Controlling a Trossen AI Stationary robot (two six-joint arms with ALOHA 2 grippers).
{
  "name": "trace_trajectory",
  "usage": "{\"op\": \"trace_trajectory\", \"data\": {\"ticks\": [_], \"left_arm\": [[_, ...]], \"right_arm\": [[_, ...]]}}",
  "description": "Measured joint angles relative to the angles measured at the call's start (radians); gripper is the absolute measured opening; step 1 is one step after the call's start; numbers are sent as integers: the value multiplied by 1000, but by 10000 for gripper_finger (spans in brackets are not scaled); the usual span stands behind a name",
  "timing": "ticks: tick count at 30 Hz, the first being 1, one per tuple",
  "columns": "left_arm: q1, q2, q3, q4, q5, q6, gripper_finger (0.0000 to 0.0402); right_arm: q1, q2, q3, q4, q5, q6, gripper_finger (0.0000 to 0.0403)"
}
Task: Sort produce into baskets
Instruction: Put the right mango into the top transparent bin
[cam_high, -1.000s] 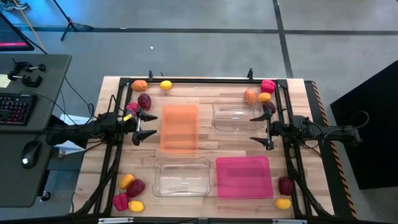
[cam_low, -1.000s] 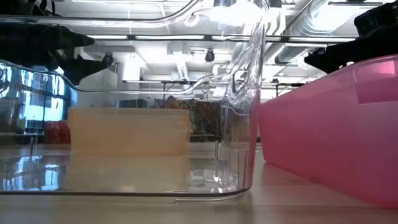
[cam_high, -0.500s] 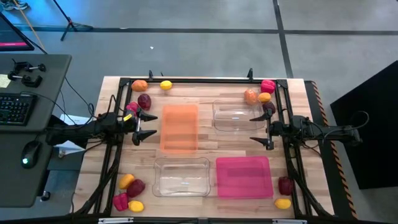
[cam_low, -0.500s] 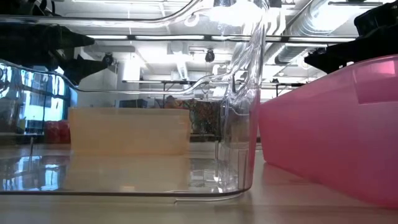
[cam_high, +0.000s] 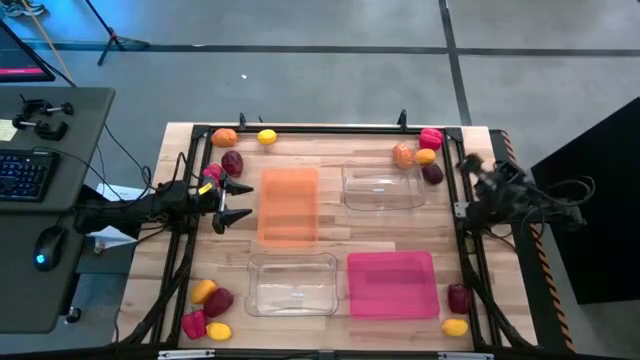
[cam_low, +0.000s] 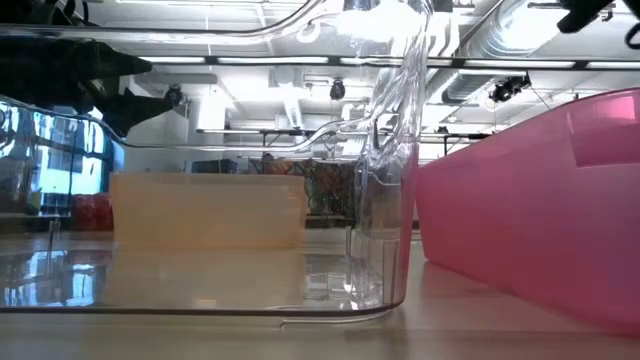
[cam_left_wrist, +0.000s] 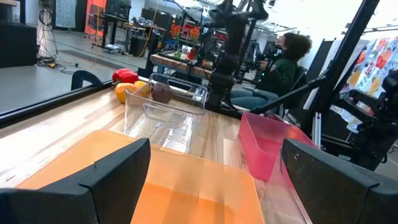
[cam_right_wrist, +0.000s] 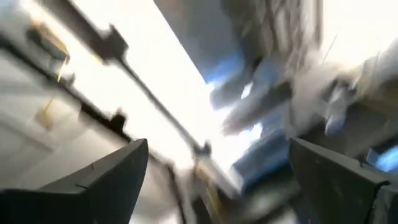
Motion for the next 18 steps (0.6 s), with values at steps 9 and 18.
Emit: {"op": "trace_trajectory", "data": {"ticks": [9,18], "left_arm": [[0,0,0,0,0,0,351],[0,0,0,0,0,0,351]], "right_arm": [[-4,419,395,-336,165,-93,376],[-255,933,1039,-1314,460,-64,376]]}}
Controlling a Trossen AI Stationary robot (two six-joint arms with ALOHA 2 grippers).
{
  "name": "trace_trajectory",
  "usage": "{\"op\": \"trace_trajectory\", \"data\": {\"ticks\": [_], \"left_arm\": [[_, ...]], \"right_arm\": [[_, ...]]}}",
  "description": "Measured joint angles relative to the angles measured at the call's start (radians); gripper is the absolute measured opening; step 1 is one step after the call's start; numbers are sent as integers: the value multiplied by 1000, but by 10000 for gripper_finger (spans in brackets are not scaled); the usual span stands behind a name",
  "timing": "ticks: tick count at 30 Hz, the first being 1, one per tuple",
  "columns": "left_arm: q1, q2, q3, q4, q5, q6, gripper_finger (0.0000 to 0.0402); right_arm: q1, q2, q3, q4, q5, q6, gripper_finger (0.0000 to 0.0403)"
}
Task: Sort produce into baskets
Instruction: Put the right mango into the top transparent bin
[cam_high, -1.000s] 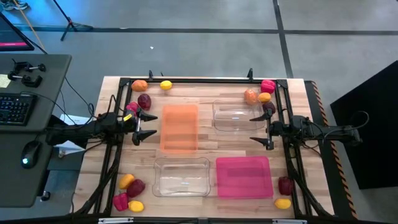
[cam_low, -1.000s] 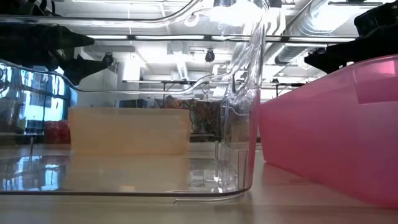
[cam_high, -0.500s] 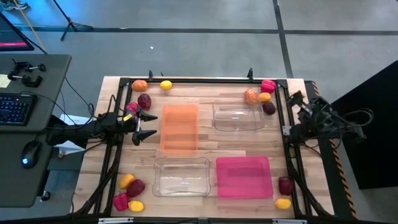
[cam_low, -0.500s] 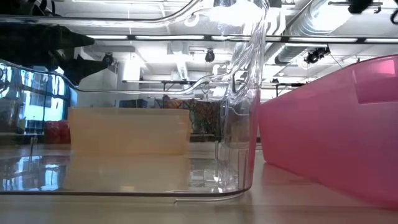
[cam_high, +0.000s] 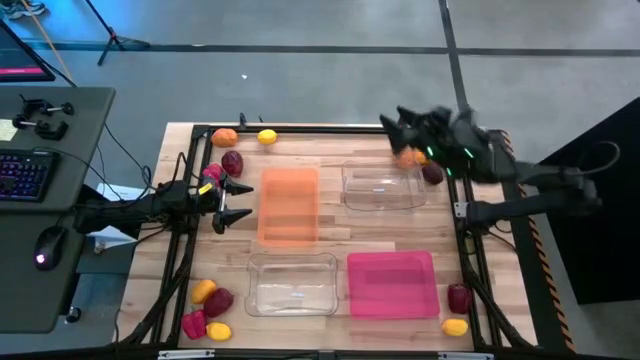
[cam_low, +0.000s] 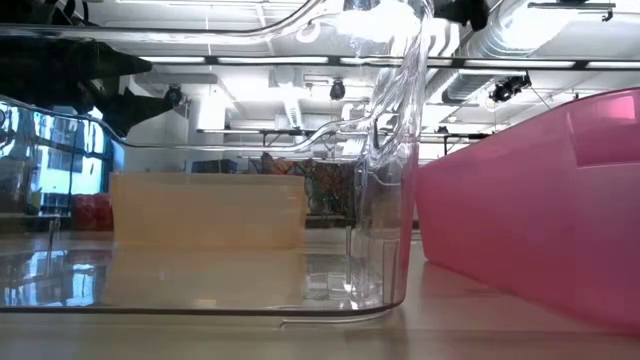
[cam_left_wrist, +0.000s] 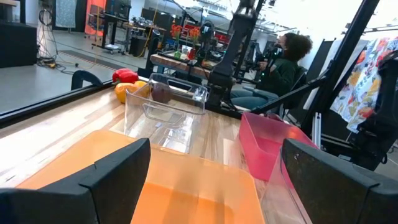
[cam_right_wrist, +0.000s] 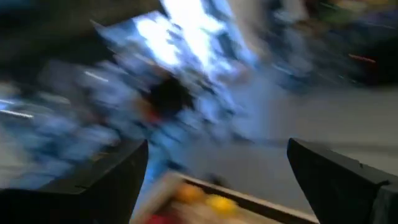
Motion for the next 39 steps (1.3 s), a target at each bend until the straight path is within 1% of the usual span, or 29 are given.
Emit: {"op": "trace_trajectory", "data": {"ticks": [3,5,6,9,11,12,13,14,16,18,22,25,29,32,36,39], "left_arm": [[0,0,0,0,0,0,351],[0,0,0,0,0,0,351],[0,0,0,0,0,0,351],[0,0,0,0,0,0,351],[0,0,0,0,0,0,351],[0,0,0,0,0,0,351],[0,0,0,0,0,0,351],[0,0,0,0,0,0,351],[0,0,0,0,0,0,351],[0,0,0,0,0,0,351],[0,0,0,0,0,0,351],[0,0,0,0,0,0,351],[0,0,0,0,0,0,351],[0,0,0,0,0,0,351],[0,0,0,0,0,0,351],[0,0,0,0,0,0,351]], "right_arm": [[-173,142,220,-410,-73,87,376],[-288,232,319,-600,-140,88,376],[-343,271,353,-666,-175,69,376],[-489,373,405,-768,-262,-5,376],[-560,432,413,-812,-380,-13,376],[-585,458,413,-838,-449,-38,376],[-607,483,413,-868,-496,-65,376],[-623,511,414,-909,-510,-71,376],[-651,577,414,-995,-495,-80,376],[-678,643,413,-1019,-479,-107,376],[-701,739,413,-1019,-560,-151,376],[-698,798,413,-1020,-559,-156,376],[-681,841,413,-1040,-556,-172,376],[-655,822,378,-1018,-559,-182,376],[-629,723,212,-901,-559,-132,376],[-636,645,142,-795,-559,-88,376]]}}
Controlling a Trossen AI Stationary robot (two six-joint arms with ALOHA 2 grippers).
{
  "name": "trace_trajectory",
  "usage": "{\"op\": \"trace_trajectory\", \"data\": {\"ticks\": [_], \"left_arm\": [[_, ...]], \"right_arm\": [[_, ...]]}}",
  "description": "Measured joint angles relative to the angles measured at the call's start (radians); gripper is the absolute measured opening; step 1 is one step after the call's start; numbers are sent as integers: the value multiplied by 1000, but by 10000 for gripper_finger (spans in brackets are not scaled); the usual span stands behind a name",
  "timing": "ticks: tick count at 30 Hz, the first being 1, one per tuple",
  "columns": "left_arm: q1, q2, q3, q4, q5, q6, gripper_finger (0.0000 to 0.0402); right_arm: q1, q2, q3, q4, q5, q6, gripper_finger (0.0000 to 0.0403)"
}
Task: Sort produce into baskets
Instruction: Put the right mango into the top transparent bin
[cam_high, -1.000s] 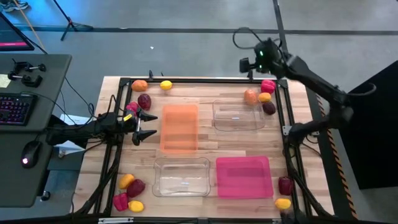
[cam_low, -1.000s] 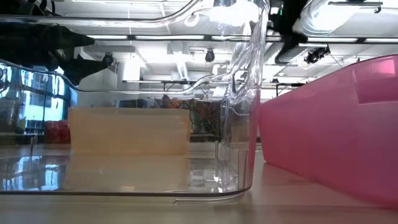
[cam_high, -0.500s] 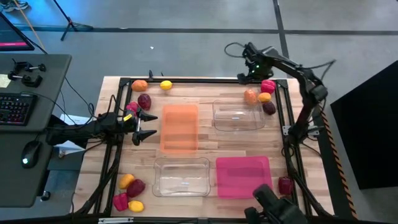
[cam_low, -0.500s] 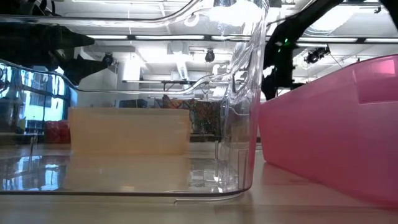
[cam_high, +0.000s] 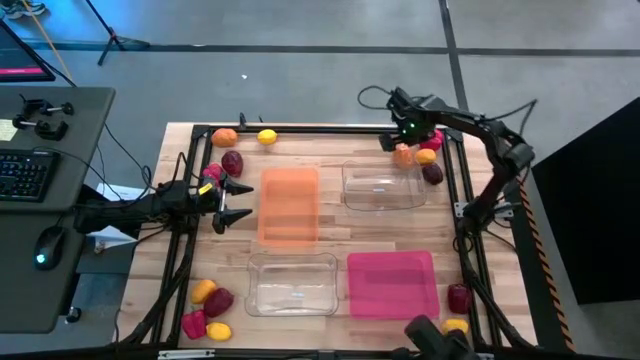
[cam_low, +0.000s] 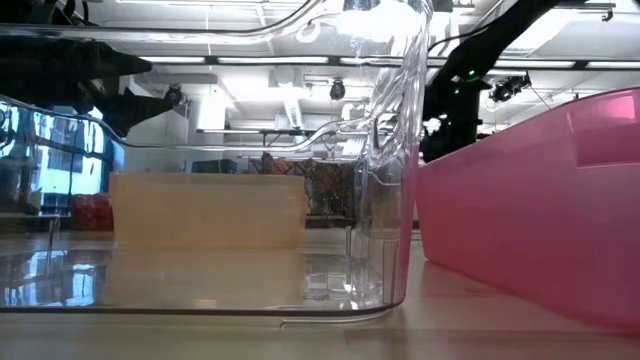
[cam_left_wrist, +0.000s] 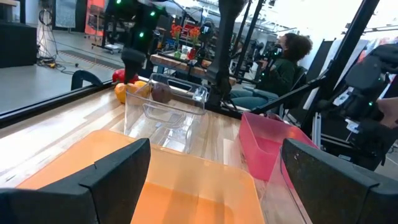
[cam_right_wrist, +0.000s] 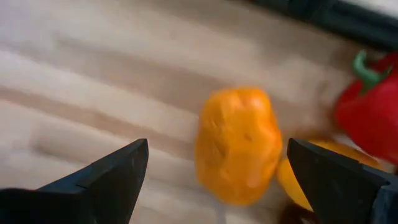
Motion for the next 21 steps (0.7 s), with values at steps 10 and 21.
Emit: {"op": "trace_trajectory", "data": {"ticks": [10,21], "left_arm": [[0,0,0,0,0,0,351],[0,0,0,0,0,0,351]], "right_arm": [[-7,33,-29,42,61,4,376],[2,134,-29,50,76,61,376]]}}
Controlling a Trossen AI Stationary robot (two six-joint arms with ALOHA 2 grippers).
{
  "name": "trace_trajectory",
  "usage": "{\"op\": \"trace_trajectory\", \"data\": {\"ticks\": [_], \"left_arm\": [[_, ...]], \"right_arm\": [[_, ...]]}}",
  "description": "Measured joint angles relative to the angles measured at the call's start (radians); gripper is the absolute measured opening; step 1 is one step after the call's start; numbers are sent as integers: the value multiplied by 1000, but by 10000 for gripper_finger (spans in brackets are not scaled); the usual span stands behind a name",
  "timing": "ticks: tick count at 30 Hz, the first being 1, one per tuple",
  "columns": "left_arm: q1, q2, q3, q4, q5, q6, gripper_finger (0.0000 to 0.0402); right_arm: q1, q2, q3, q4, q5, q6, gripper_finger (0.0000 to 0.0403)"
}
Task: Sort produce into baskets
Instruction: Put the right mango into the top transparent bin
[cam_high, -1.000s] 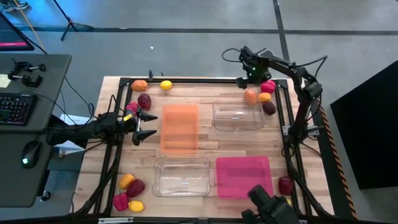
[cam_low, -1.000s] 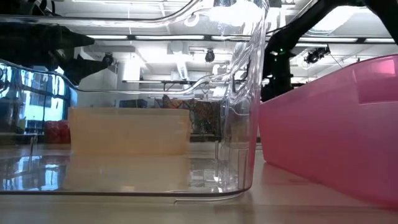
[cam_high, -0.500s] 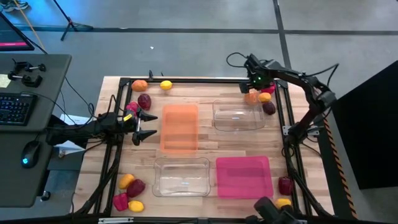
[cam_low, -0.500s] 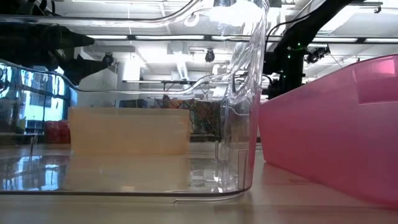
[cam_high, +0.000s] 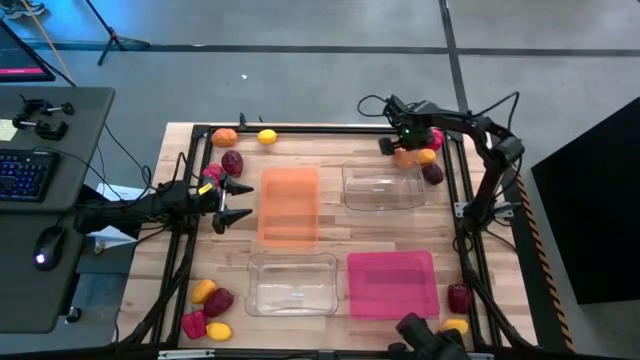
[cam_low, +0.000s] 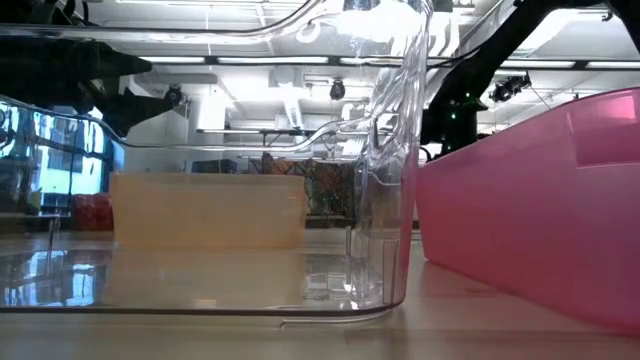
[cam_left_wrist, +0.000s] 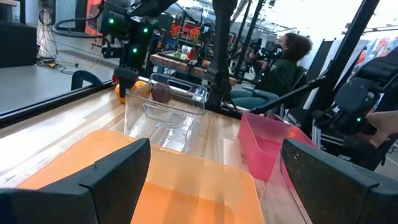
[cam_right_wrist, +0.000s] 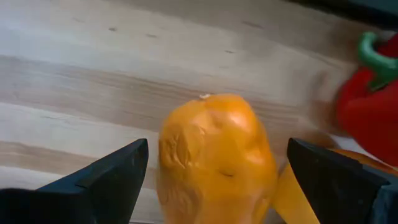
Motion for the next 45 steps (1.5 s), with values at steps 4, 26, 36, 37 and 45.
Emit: {"op": "trace_trajectory", "data": {"ticks": [4,26,36,37,45], "left_arm": [[0,0,0,0,0,0,351],[0,0,0,0,0,0,351],[0,0,0,0,0,0,351],[0,0,0,0,0,0,351],[0,0,0,0,0,0,351]], "right_arm": [[0,16,0,3,0,4,360],[178,-512,68,88,-414,-160,200],[478,-596,-127,-13,-228,8,246],[483,-596,-141,-13,-227,20,247],[467,-596,-226,-7,-97,39,249]]}}
